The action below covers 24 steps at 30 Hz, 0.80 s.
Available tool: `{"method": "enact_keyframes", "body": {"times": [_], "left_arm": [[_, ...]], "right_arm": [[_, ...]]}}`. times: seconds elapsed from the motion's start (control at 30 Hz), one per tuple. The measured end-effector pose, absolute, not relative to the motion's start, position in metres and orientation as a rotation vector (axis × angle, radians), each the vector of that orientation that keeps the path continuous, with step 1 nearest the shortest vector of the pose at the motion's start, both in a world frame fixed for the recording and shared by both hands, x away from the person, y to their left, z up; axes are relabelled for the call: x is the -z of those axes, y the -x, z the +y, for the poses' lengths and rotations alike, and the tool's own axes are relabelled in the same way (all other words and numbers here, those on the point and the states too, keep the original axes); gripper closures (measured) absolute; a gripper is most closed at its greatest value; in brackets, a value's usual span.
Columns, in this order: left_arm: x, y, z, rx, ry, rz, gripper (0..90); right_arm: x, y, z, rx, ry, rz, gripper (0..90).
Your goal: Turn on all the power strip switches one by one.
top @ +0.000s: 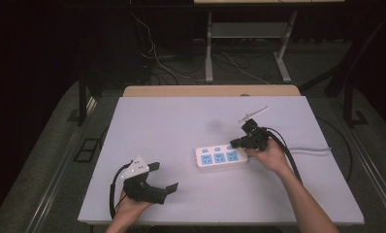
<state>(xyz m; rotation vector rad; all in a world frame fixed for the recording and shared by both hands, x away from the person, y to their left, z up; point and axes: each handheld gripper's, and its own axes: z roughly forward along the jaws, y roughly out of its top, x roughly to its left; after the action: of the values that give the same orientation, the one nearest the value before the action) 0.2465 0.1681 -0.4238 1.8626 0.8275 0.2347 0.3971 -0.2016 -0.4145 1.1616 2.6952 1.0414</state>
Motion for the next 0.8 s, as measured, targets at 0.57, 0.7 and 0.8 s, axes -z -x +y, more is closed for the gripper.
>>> {"method": "enact_keyframes", "body": {"times": [0.57,0.7,0.8], "left_arm": [[0.4236,-0.2466,0.1689,-0.239,-1.859,0.831,0.0],[0.4237,-0.2469,0.1684,-0.238,-1.864,0.830,0.0],[0.4237,-0.2466,0.1681,-0.236,-1.865,0.829,0.0]], "right_arm": [[0.4161,-0.3985,-0.2016,-1.091,-1.167,2.707,90.0],[0.4170,-0.3970,-0.2017,-1.094,-1.154,2.699,90.0],[0.4178,-0.3973,-0.2020,-1.096,-1.152,2.702,90.0]]}}
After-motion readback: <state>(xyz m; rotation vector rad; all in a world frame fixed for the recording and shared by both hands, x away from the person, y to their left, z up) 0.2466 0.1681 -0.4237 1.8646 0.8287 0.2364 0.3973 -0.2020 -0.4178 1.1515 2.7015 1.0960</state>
